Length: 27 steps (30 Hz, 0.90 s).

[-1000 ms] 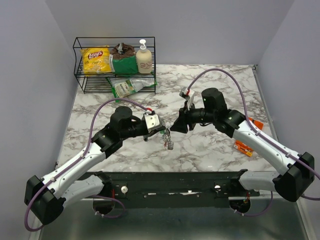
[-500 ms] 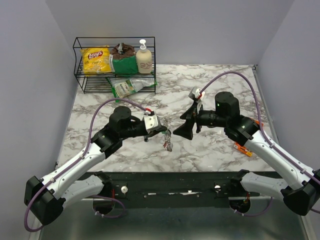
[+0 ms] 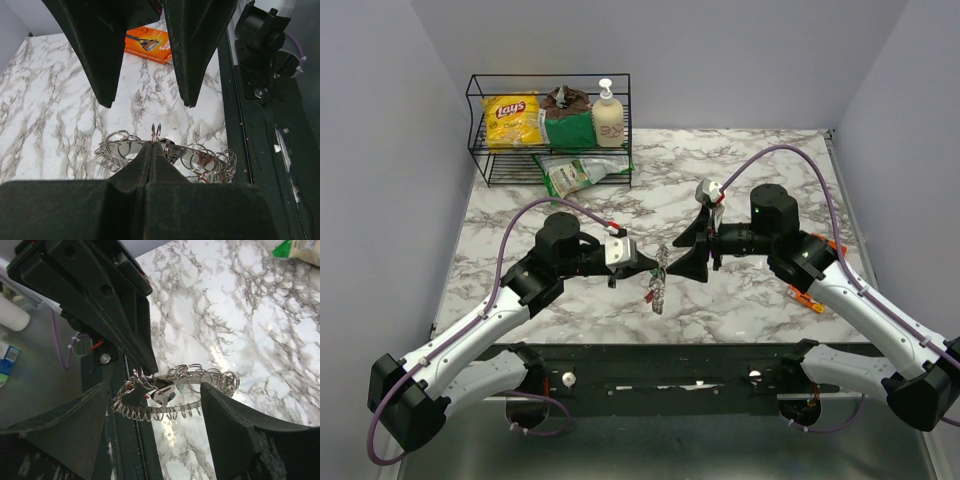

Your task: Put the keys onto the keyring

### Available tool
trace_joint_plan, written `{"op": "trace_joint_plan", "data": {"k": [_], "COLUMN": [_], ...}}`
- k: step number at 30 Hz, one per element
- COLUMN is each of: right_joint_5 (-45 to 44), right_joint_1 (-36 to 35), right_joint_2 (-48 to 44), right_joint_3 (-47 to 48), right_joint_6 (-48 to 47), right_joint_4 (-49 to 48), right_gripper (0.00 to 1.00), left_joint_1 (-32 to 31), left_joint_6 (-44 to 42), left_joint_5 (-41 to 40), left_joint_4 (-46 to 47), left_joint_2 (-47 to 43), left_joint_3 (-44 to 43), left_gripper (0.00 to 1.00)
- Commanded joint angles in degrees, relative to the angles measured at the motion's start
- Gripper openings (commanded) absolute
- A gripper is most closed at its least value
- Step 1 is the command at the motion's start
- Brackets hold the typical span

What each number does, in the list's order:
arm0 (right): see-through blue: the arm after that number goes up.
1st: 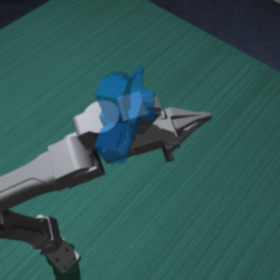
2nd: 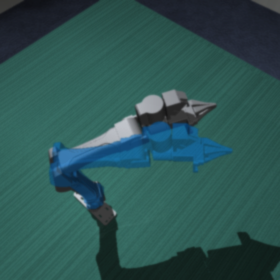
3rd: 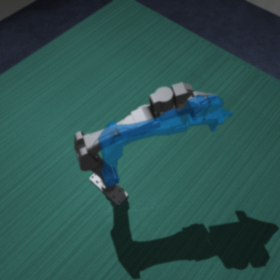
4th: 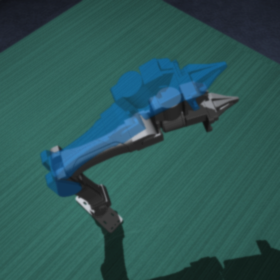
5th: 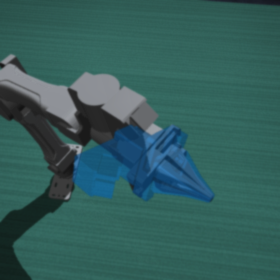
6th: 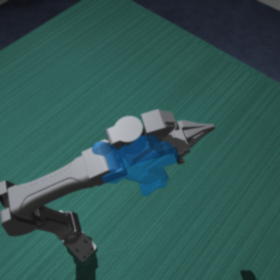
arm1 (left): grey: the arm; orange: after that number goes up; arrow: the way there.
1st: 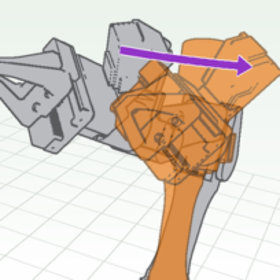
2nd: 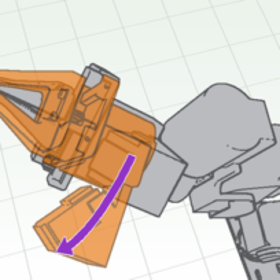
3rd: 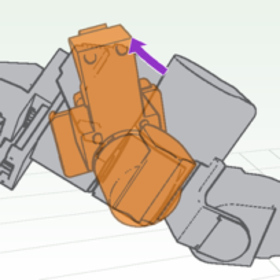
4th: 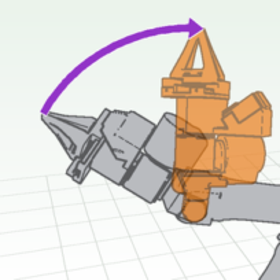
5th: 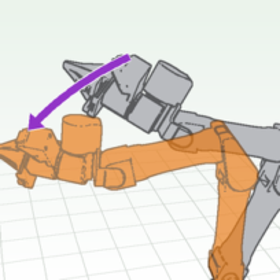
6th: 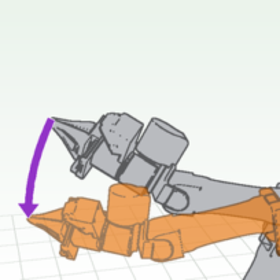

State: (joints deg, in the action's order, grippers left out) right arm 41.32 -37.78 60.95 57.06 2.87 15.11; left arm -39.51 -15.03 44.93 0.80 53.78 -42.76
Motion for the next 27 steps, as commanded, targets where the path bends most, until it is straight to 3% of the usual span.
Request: {"op": "trace_joint_plan", "data": {"k": [1,12,14,16,27], "right_joint_5": [6.7,11.8,11.2,10.7,9.0], "right_joint_1": [-0.2,-0.2,-0.2,-0.2,-0.2], "right_joint_2": [-0.6,-0.7,-0.7,-0.6,0.5], "right_joint_3": [0.5,1.4,1.5,1.0,-0.7], "right_joint_6": [-0.6,-0.2,-0.2,-0.3,-0.1], "right_joint_4": [-1.8,-1.4,-1.1,-1.1,-1.3], "right_gripper": [0.77,0.67,0.62,0.48,0.50], "left_joint_1": [-0.3,-0.3,-0.3,-0.3,-0.3], "left_joint_6": [0.9,2.9,3.2,3.4,4.5], "left_joint_5": [4.8,8.2,8.2,8.0,6.9], "left_joint_4": [4.2,5.4,5.3,5.4,5.5], "left_joint_2": [-1.1,0.2,0.4,0.4,1.0], "left_joint_3": [-0.4,-1.3,-1.4,-1.5,-2.1], "left_gripper": [0.00,0.00,0.00,0.00,0.00]}}
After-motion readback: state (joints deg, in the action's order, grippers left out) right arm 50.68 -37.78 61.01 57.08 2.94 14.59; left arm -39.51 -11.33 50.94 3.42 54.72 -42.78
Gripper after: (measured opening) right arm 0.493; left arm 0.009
